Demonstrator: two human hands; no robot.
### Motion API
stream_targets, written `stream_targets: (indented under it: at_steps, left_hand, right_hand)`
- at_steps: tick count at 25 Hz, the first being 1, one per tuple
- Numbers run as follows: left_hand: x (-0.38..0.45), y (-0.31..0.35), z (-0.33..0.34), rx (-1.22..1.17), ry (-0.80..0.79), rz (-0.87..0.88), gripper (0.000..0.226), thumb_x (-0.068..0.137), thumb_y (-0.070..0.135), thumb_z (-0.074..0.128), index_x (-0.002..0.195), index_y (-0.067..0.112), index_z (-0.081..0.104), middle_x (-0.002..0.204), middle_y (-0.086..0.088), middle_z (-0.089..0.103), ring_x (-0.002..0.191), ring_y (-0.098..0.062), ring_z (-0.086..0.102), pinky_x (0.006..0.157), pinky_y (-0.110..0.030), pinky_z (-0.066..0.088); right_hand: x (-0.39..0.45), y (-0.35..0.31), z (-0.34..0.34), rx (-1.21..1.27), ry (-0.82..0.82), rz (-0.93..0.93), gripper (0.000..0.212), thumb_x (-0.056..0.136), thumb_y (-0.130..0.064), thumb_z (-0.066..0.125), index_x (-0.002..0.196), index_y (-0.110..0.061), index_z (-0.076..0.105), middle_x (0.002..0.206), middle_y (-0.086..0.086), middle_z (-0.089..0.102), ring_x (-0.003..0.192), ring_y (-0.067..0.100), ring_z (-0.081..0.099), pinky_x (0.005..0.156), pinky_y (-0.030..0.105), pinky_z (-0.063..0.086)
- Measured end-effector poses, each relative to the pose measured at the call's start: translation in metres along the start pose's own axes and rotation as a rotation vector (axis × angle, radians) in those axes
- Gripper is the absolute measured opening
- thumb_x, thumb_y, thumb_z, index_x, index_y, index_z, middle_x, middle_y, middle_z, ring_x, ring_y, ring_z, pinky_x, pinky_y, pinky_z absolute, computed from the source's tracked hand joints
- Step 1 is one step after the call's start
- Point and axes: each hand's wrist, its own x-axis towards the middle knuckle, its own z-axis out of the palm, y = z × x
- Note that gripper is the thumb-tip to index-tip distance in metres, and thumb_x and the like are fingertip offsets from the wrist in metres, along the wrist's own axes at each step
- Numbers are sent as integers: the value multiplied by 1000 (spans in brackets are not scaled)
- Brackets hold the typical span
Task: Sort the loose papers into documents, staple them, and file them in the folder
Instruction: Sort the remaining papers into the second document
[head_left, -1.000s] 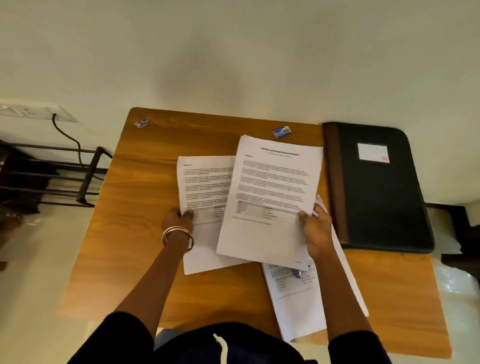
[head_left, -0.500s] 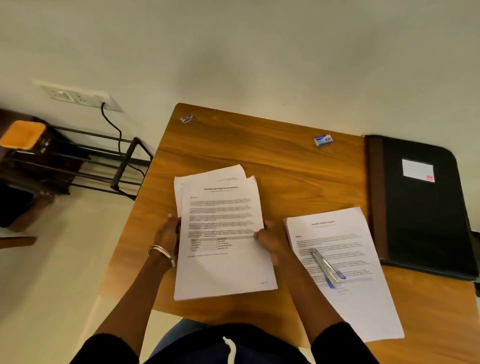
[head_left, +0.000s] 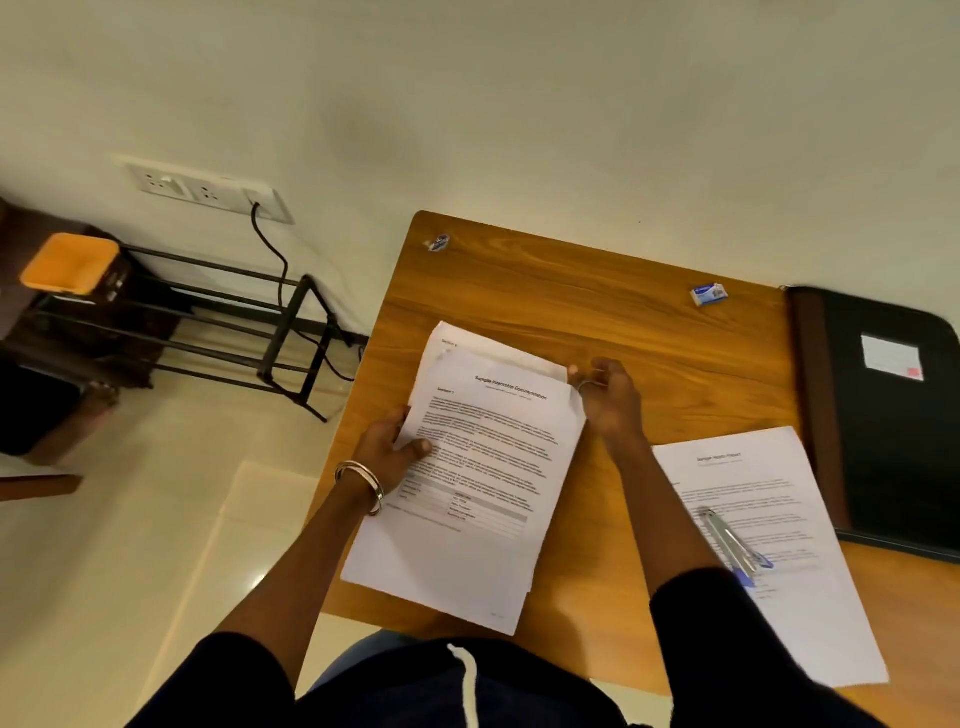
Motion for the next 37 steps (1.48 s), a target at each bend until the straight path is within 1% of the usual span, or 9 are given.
stream_targets:
  at_steps: [5,8,17,20,24,26,29,32,37]
  left_hand:
    - [7,-3,-34,31,-62,19,41,85,13,64,123,17,50,112,2,62,100,-20,59,81,-29,49]
    - [9,-12,-43,73,-40,-3,42,85,17,65,123,19,49,114,1,61,100,-23,59,85,-37,51]
    - [10,-16,-62,-30,14,5,54,80,12,70,118,27,36,115,-4,58,101,-24,61,85,-45,55]
    - [13,-13,-60,-136,19,7,68,77,5,71,126,26,30,116,-5,56,101,-24,61,81,-38,56]
    - [16,3,-50,-139,25,70,35,83,4,64,117,6,56,113,-7,65,103,-27,63,81,-37,56]
    - [17,20,-44,-174,78,104,34,85,0,61,118,1,56,113,-8,64,99,-19,63,81,-30,56]
    - [19,49,-35,-238,164,200,42,85,-4,60,126,-1,51,118,-11,62,102,-19,62,75,-17,54]
    - [19,82,-18,-177,299,302,49,86,-1,58,133,5,46,121,-8,60,107,-19,58,87,-26,53]
    - [0,121,15,-138,560,511,47,90,11,57,132,10,38,117,-1,55,106,-13,54,82,-18,48]
  right_hand:
    - [16,-8,31,105,-88,212,10,83,-17,74,87,-12,68,105,15,69,85,27,65,78,42,54]
    - [4,-16,42,280,-10,237,19,85,-9,71,68,-13,62,92,14,69,72,21,59,61,32,50]
    - [-24,-29,40,786,-197,355,3,88,-9,65,86,-10,68,93,8,73,80,21,68,70,36,56]
    - [-26,-32,32,892,-185,277,23,86,-4,65,108,-10,68,106,9,72,90,22,69,67,35,58]
    - [-38,-21,24,1066,-286,254,55,83,-53,61,123,-16,61,112,6,69,102,26,66,75,41,57]
    - [-50,-14,19,1000,-354,183,73,71,-64,65,125,-16,58,114,7,67,103,25,65,77,42,57]
    - [-65,-17,18,834,-296,-67,56,69,-30,81,116,-10,58,112,4,70,103,23,67,79,41,58]
    - [-70,-39,14,636,-95,-314,26,90,-3,61,116,-5,60,107,3,72,101,20,68,79,35,55]
    - [-78,-59,-16,551,48,-612,27,97,-8,51,124,-7,49,114,2,63,107,13,62,80,25,55]
